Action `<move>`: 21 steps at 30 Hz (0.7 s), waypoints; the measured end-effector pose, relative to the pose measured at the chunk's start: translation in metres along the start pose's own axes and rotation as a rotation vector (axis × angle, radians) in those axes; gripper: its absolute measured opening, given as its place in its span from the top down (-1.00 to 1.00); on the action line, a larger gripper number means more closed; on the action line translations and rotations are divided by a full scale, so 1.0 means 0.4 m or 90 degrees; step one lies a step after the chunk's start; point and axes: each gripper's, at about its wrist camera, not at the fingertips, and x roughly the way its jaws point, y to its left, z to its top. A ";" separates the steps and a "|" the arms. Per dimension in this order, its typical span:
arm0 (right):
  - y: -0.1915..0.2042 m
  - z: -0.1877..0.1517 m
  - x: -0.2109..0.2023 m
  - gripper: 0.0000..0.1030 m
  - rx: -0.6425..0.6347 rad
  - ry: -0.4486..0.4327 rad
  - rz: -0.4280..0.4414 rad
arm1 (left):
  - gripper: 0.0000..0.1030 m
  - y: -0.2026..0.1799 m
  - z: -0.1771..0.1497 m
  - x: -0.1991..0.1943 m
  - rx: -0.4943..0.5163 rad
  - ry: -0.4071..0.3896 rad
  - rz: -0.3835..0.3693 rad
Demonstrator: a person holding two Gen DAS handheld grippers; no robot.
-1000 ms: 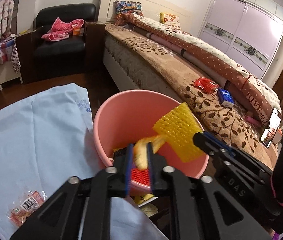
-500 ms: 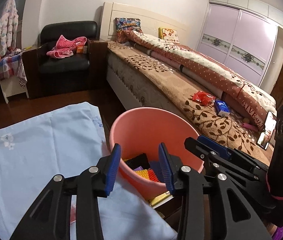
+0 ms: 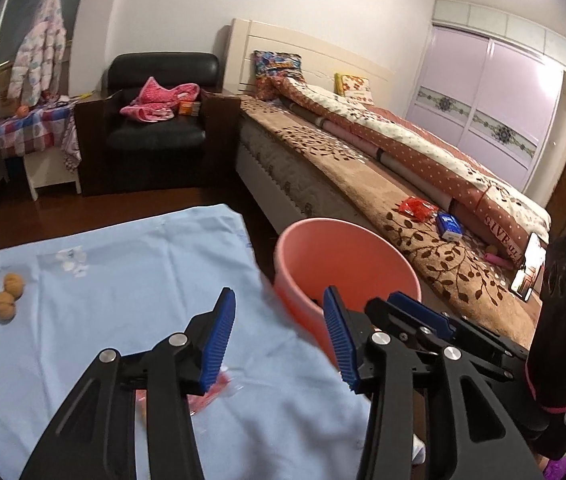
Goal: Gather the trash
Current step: 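Move both open tools back over the remaining items on the table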
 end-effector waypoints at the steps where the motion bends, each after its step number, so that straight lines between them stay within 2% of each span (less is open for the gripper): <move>1: 0.009 -0.004 -0.003 0.43 -0.002 0.003 0.004 | 0.12 0.024 -0.008 -0.020 -0.007 -0.007 0.009; 6: 0.044 -0.022 -0.013 0.44 -0.014 0.009 0.011 | 0.13 0.122 -0.033 -0.083 -0.029 -0.030 0.043; 10: 0.061 -0.034 -0.003 0.44 -0.009 0.023 0.019 | 0.13 0.192 -0.053 -0.106 -0.051 -0.025 0.070; 16: 0.090 -0.053 0.028 0.44 -0.018 0.054 0.033 | 0.13 0.265 -0.114 -0.096 -0.071 0.016 0.082; 21: 0.114 -0.069 0.054 0.44 -0.031 0.075 0.038 | 0.13 0.279 -0.189 -0.044 -0.090 0.089 0.070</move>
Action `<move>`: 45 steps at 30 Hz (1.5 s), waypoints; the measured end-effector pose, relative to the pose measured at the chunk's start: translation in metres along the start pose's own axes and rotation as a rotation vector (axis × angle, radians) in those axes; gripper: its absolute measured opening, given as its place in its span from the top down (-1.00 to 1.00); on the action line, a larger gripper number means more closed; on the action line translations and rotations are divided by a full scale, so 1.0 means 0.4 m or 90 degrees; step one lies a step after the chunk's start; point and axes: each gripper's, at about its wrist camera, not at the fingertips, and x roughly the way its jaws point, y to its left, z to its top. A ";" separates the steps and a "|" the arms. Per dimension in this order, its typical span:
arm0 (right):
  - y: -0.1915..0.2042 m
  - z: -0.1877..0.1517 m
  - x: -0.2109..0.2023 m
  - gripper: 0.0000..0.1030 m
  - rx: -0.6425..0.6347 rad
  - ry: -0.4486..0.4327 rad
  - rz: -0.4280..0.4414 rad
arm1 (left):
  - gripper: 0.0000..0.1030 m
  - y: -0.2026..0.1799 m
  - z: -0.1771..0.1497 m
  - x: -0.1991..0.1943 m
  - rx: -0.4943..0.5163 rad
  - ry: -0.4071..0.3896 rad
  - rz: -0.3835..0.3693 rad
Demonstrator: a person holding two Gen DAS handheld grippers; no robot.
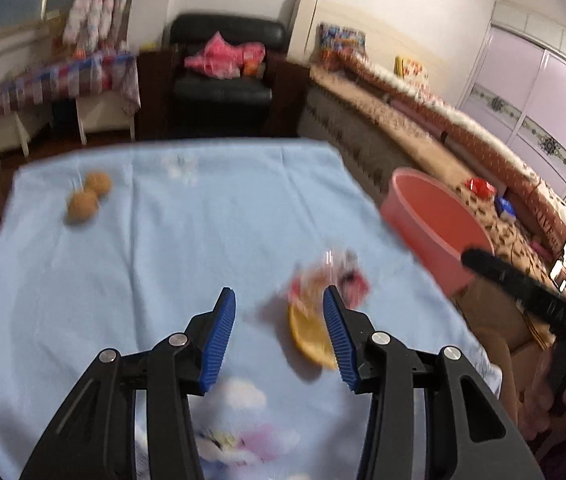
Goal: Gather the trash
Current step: 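Move both open tools back over the remaining items on the table, then grasp the orange chip with the left tool while the right tool grasps the clear barcode wrapper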
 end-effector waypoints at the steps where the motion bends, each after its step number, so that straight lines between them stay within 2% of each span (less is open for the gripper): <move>1: 0.002 -0.001 0.003 0.44 -0.001 0.002 0.001 | 0.13 0.001 -0.014 0.017 -0.007 0.022 -0.009; 6: 0.014 -0.007 0.020 0.44 -0.006 0.016 0.005 | 0.14 -0.027 -0.041 0.074 0.006 0.058 0.009; 7: 0.015 -0.008 0.024 0.44 -0.008 0.019 0.006 | 0.16 -0.033 -0.043 0.090 0.006 0.070 0.022; 10: 0.016 -0.009 0.033 0.44 -0.011 0.025 0.007 | 0.28 -0.044 -0.044 0.117 0.001 0.094 0.022; 16: 0.011 -0.014 0.054 0.44 -0.008 0.039 0.011 | 0.35 -0.078 -0.054 0.143 0.033 0.093 0.052; 18: 0.011 -0.014 0.064 0.44 -0.006 0.046 0.016 | 0.68 -0.090 -0.056 0.146 0.050 0.088 0.056; 21: 0.013 -0.015 0.071 0.44 -0.010 0.052 0.021 | 0.90 -0.084 -0.053 0.139 0.050 0.079 0.054; 29: 0.008 -0.025 0.092 0.44 -0.010 0.069 0.039 | 0.93 -0.004 -0.034 0.101 -0.029 0.059 0.064; 37: 0.042 -0.045 0.144 0.44 -0.021 0.129 0.074 | 0.93 0.097 -0.022 0.048 -0.102 0.025 0.090; 44: 0.074 -0.035 0.183 0.42 -0.057 0.149 0.069 | 0.93 0.141 -0.032 0.018 -0.123 0.012 0.082; 45: 0.076 -0.030 0.191 0.35 -0.059 0.153 0.067 | 0.93 0.142 -0.034 0.017 -0.123 0.011 0.080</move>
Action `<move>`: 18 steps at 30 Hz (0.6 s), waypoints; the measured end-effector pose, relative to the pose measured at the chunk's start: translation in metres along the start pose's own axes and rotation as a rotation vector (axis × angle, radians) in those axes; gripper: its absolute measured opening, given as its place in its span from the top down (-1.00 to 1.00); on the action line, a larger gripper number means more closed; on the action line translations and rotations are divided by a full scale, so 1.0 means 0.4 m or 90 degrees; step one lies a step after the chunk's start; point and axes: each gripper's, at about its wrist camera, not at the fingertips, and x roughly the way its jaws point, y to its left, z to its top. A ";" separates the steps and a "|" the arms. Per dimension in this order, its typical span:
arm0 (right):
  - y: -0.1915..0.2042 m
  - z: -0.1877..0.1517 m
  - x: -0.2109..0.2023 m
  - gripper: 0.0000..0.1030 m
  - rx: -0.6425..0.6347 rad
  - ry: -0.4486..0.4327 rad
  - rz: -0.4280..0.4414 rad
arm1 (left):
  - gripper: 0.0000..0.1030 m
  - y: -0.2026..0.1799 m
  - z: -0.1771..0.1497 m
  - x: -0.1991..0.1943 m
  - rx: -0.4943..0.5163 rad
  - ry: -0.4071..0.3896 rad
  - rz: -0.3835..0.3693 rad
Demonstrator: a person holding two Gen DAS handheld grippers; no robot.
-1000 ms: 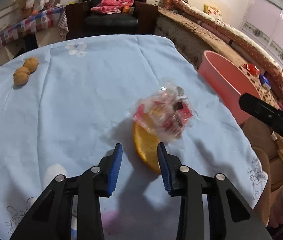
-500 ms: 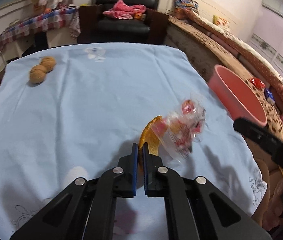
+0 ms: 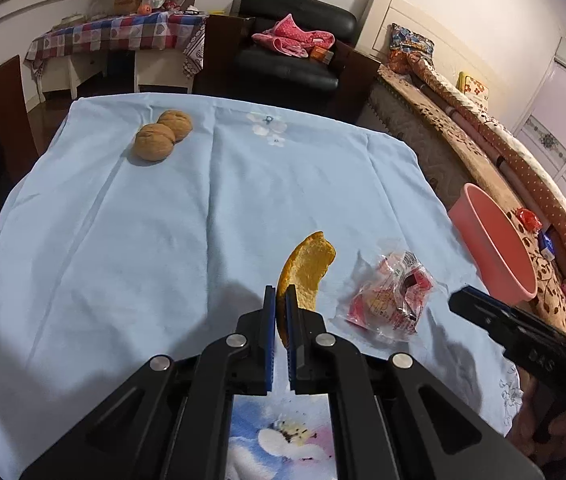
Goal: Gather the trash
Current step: 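Grasp the orange chip with the left tool while the right tool grasps the clear barcode wrapper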
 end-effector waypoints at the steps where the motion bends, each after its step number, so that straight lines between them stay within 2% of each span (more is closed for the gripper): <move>1: 0.000 0.008 0.007 0.30 0.000 0.005 -0.001 | 0.93 0.002 -0.001 -0.001 0.001 0.000 -0.003; 2: 0.004 0.015 0.014 0.24 0.000 0.009 0.001 | 0.93 0.001 -0.002 0.000 0.002 0.000 -0.006; 9: 0.010 0.054 0.080 0.24 -0.024 0.037 -0.028 | 0.93 0.009 -0.008 0.009 -0.001 0.007 -0.023; 14: 0.014 0.046 0.098 0.24 -0.037 0.053 -0.008 | 0.93 0.017 -0.010 0.023 -0.005 0.015 -0.026; 15: 0.020 0.039 0.101 0.26 -0.046 0.058 -0.007 | 0.93 0.017 -0.011 0.024 -0.005 0.016 -0.027; 18: 0.027 0.024 0.094 0.57 -0.054 0.048 0.006 | 0.93 0.015 -0.010 0.025 -0.006 0.015 -0.027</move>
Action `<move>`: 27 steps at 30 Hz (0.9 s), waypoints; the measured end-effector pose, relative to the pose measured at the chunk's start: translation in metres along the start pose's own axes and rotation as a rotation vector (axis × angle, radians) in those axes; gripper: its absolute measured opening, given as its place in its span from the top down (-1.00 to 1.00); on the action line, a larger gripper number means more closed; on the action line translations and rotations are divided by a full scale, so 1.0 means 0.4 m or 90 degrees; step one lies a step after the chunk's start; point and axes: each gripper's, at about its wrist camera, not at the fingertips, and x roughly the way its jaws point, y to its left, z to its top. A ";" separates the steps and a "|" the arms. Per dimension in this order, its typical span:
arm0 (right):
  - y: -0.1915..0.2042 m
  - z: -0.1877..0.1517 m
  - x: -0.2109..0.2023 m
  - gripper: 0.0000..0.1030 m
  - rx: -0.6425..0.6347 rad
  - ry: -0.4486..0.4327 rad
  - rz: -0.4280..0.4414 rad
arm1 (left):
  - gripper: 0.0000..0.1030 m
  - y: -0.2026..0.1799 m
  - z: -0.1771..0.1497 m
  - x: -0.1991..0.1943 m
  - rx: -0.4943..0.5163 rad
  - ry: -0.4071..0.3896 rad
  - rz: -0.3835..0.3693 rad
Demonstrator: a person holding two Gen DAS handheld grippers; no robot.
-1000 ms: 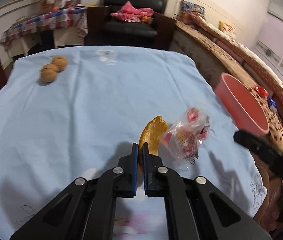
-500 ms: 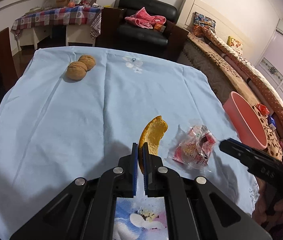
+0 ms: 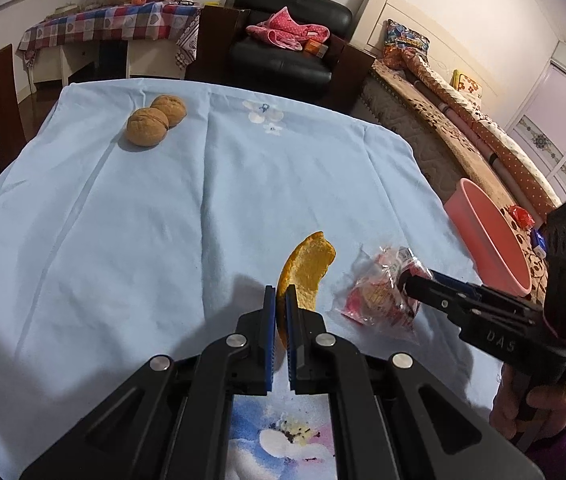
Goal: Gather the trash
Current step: 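Grasp the orange chip with the left tool while the right tool grasps the clear barcode wrapper, then carry the chip and clear wrapper over the pink bucket and open both tools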
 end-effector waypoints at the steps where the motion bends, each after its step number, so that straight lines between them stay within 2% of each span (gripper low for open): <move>1: 0.001 -0.003 -0.003 0.66 -0.001 -0.002 0.001 | 0.93 -0.001 -0.002 0.000 0.001 0.000 0.000; 15: 0.003 -0.023 -0.112 0.72 0.001 -0.082 0.007 | 0.93 -0.053 0.003 -0.042 0.026 -0.020 0.000; 27: -0.085 -0.025 -0.227 0.72 0.040 -0.163 -0.051 | 0.93 -0.186 0.020 -0.036 0.076 -0.010 -0.036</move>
